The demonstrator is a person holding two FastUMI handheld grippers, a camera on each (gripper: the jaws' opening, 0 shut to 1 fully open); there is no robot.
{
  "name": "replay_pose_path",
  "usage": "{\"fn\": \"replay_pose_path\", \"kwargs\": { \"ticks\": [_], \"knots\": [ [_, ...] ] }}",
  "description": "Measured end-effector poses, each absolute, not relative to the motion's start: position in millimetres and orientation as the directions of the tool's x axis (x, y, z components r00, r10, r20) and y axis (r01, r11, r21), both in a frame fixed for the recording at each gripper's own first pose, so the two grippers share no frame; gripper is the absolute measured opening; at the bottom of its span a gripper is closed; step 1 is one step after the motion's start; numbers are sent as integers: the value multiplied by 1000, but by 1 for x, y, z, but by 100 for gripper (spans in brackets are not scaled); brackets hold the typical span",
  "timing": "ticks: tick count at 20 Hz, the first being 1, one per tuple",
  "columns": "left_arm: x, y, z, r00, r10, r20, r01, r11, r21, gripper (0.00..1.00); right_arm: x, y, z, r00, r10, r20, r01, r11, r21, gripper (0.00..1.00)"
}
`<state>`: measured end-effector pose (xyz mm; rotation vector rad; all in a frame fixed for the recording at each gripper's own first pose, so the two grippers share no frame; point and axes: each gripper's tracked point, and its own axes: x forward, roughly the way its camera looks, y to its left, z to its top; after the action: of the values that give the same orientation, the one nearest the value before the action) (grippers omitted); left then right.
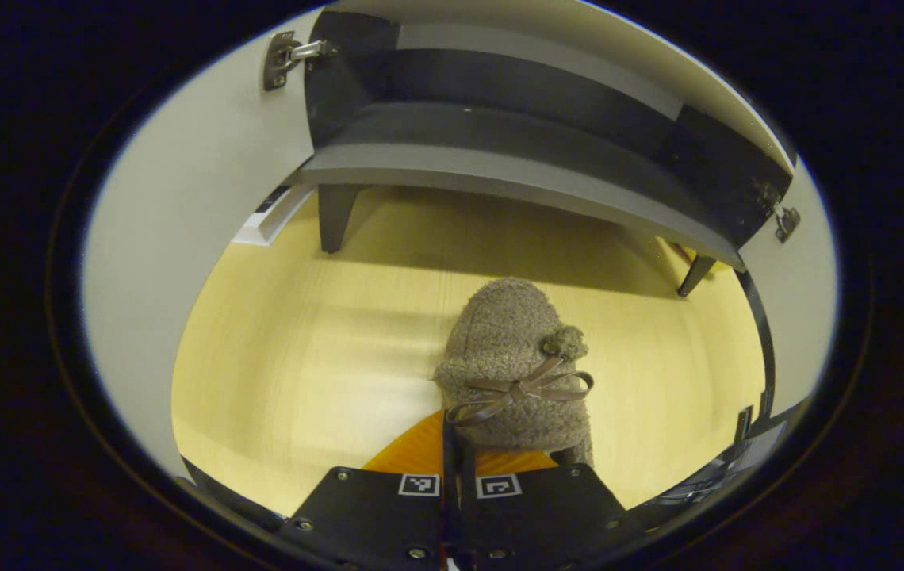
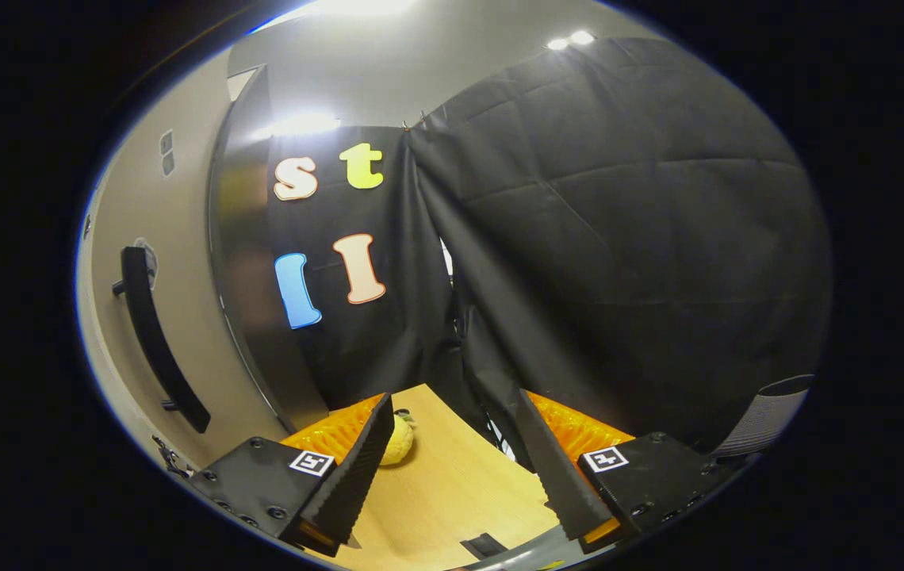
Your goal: Grab one shoe with the right hand and put it into the shoe cabinet, grab the other shoe with the left hand and put it into the shoe cabinet; then close the right door with the right hand and the left door with the left hand.
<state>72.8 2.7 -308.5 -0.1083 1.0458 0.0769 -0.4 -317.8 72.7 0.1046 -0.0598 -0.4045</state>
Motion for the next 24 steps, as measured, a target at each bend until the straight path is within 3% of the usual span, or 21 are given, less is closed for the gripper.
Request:
{"fn": "replay_pose_path", "kwargs": {
  "ticks": [12,19,24],
  "knots": [
    [84,51,-190,647,100,-756,-155,988,-2,2,78,-335,75,979,-204,21,201,974,103,98],
    [152,96,-103,746,105,-658,-106,994,39,2,98,-321,66,994,-112,19,109,987,118,98],
    [199,119,-50,793,127,-596,-111,992,63,2,88,-334,56,990,-140,8,138,984,116,98]
  ]
}}
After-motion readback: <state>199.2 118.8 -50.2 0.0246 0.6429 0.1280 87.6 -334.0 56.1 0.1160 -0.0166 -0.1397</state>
